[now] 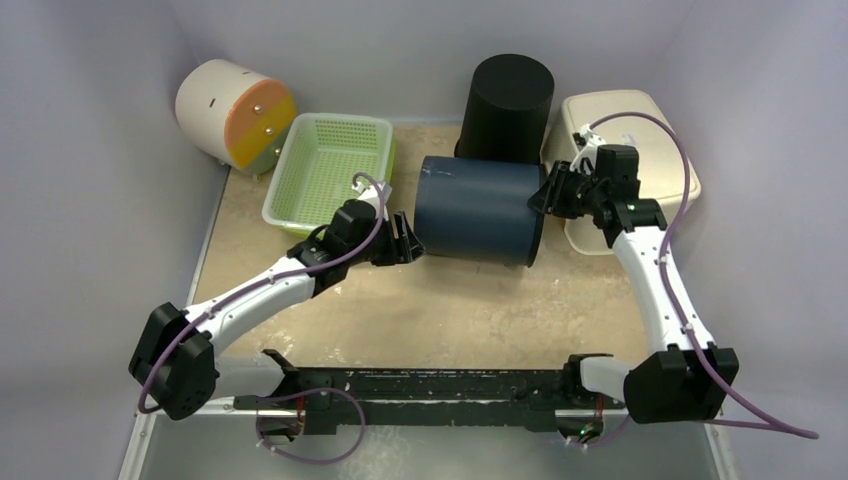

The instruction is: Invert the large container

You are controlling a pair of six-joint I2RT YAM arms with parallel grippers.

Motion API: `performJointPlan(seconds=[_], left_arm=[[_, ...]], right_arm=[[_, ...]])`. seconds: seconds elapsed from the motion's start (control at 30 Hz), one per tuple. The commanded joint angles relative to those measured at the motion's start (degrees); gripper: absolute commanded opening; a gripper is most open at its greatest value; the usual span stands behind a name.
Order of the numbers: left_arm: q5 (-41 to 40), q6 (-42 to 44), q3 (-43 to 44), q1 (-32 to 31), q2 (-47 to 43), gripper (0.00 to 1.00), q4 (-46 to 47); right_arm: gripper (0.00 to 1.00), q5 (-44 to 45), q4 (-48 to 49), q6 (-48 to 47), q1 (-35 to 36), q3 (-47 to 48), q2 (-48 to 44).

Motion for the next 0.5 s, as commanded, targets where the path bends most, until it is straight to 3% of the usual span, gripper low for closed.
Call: performJointPlan(seconds=[0.0, 0.1, 0.17, 0.33, 0.47], left_arm=[[0.31, 1.41, -0.09, 0.51, 0.23, 0.58, 3.02], [0.35, 1.06, -0.39, 0.47, 0.81, 0.57, 3.77], [0.35, 1.02, -0.67, 0.62, 1.35, 0.56, 4.40], [0.42, 1.15, -1.21, 0.58, 3.50, 0.52, 6.57], [0.94, 1.67, -0.64, 0.56, 5.03, 0.50, 7.66]], right_arm=[[0.33, -2.09, 3.46, -0.12, 0.18, -2.20, 1.83], [0.23, -2.45, 3.97, -0.59, 0.13, -3.70, 1.77], [0.00, -2.33, 4.71, -0.41, 0.13, -4.58, 1.41], [0.00, 1.13, 3.33, -3.25, 0.13, -2.50, 0.12], [0.00, 7.12, -1.38, -5.35, 0.15, 5.41, 0.24]])
